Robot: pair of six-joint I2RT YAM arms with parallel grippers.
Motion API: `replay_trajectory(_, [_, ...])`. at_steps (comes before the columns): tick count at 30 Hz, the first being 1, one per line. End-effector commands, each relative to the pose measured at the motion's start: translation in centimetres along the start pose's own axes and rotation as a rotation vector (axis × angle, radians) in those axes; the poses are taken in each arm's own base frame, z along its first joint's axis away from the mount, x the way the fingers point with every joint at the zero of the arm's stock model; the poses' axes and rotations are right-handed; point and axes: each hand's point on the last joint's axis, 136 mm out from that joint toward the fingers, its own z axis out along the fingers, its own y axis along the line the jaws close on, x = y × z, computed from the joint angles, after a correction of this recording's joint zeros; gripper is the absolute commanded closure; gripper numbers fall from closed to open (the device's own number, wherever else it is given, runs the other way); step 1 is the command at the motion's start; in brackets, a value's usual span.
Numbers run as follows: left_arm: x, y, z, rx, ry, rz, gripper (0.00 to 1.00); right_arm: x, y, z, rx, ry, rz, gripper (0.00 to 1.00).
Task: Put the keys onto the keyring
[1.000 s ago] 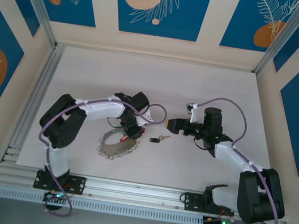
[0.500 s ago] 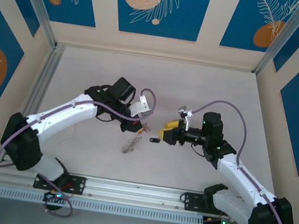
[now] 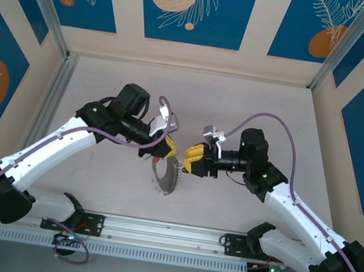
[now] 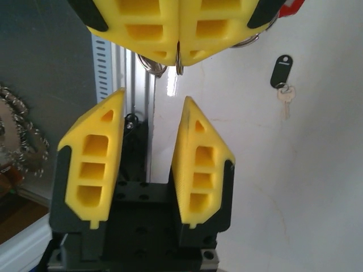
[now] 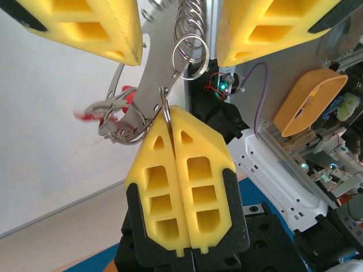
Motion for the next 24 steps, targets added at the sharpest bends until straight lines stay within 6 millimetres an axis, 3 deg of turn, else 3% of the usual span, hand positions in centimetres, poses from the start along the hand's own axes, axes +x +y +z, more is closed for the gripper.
replay_trajectory(1, [-2.8,-2.2,-1.7,0.065,-0.086,0.06,1.0,-1.4,1.7,-0.1,-0.056,-0.006,-0.045,0.61])
replay_trajectory(9, [-4.1,-3.3,-2.5,0.087,-0.122,0.09,1.0,-3.2,3.3,-0.1,-0.111,-0.02,-0.096,0.68])
replay_trajectory(24, [-4.5,-3.9,-2.5,0.133,-0.143,0.094,1.0,-4.1,3.4,1.3,-0.13,-0.018,-0.13,0.74])
